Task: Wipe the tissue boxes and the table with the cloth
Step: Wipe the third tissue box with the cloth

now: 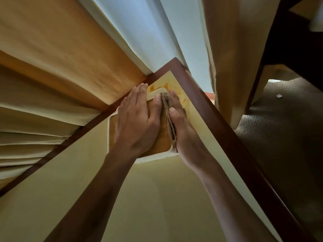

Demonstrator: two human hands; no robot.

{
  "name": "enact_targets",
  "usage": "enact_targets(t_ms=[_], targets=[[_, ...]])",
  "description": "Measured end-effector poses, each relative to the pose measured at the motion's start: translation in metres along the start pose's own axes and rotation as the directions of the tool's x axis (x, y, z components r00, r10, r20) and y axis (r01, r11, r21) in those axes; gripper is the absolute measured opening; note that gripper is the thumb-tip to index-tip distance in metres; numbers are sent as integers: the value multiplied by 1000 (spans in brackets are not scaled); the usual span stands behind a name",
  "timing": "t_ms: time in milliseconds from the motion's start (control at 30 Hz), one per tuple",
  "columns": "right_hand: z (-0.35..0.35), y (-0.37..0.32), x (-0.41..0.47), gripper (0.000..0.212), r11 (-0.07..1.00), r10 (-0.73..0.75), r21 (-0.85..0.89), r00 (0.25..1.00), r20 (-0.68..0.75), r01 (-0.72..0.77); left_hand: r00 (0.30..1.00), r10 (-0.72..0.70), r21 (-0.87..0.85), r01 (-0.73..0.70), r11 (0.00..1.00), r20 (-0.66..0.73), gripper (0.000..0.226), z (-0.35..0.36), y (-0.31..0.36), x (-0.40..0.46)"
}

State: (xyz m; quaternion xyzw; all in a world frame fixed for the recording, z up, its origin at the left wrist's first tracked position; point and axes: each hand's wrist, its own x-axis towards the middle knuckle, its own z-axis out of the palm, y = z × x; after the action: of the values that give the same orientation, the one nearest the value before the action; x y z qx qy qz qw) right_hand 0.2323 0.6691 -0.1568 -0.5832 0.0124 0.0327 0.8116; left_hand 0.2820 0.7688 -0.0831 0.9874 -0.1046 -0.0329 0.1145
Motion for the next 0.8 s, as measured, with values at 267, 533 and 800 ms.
enact_targets(t_ms=[267, 533, 800], targets=[[-11, -23, 59, 49, 999, 37, 3, 999, -9, -37, 999, 35, 7, -35, 999, -17, 70, 0, -4, 2], [-4, -17, 34, 49, 1000, 31, -1, 998, -46, -31, 1000, 0, 4, 1, 1000, -20, 72, 0, 0, -1], [8, -3, -46, 51, 999, 31, 40, 999, -33, -29, 1000, -1, 18, 1, 1000, -24, 73, 2, -2, 1]])
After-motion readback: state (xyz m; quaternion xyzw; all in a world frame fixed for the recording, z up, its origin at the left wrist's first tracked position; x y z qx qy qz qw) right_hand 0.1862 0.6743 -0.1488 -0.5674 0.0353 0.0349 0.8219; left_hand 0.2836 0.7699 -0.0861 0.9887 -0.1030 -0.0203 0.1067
